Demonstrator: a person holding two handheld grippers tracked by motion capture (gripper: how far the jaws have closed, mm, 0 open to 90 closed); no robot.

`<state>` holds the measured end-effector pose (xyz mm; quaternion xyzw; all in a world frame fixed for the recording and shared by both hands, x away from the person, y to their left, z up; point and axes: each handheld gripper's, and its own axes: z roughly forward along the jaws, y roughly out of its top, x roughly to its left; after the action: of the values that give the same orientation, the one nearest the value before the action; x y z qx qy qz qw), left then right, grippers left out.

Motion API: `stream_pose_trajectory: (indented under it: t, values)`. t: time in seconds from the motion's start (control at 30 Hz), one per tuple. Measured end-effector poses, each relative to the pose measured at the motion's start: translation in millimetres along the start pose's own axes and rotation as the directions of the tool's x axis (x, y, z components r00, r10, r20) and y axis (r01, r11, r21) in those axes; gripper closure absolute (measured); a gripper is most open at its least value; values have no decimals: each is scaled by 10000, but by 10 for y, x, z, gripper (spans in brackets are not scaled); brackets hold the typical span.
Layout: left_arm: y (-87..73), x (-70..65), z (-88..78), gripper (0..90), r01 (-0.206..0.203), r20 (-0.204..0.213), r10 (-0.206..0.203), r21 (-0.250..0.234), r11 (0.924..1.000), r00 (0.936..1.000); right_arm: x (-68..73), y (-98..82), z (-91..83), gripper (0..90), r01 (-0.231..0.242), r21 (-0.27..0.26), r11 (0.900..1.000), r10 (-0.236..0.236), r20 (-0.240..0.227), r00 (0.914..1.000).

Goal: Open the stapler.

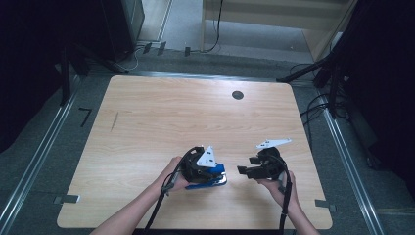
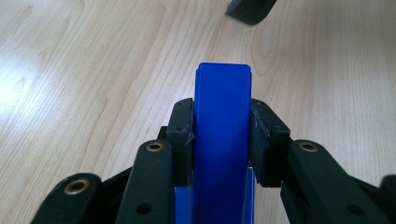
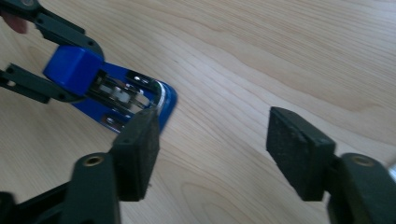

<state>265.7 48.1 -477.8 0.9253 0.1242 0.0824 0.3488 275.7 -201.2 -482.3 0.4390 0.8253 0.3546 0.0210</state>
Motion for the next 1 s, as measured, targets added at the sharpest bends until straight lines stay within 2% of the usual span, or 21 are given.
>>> stream_pose_trajectory:
  t: [0.1, 0.27, 0.3, 0.6, 0.77, 0.87, 0.97, 1.0]
  values:
    - [3, 4, -15, 662, -78, 48, 79, -21, 10000, 10000, 83, 30, 75, 488, 95, -57, 9999, -98, -398, 9992]
    - [5, 10, -41, 664, -185, 96, 185, -38, 9998, 9998, 195, 66, 187, 579, 255, -24, 9997, -256, -680, 9974]
    - [5, 10, -45, 665, -184, 92, 185, -45, 9998, 9998, 216, 73, 211, 595, 325, 19, 9995, -324, -601, 9977]
    - [2, 15, -80, 666, -260, 146, 263, -166, 9995, 9995, 281, 80, 304, 662, 351, -60, 9994, -355, -897, 9953]
    - [6, 12, -99, 666, -322, 137, 323, -123, 9994, 9994, 316, 75, 356, 704, 489, 10, 9988, -488, -677, 9965]
    - [6, 7, -115, 666, -363, 101, 365, -170, 9992, 9993, 299, 63, 362, 710, 482, -36, 9988, -483, -725, 9962]
    - [11, -4, -136, 666, -404, 63, 405, -107, 9991, 9992, 338, 63, 376, 728, 687, -37, 9976, -688, -535, 9962]
    - [13, -5, -141, 666, -427, 49, 428, -85, 9991, 9991, 353, 62, 384, 735, 903, -64, 9959, -905, -402, 9951]
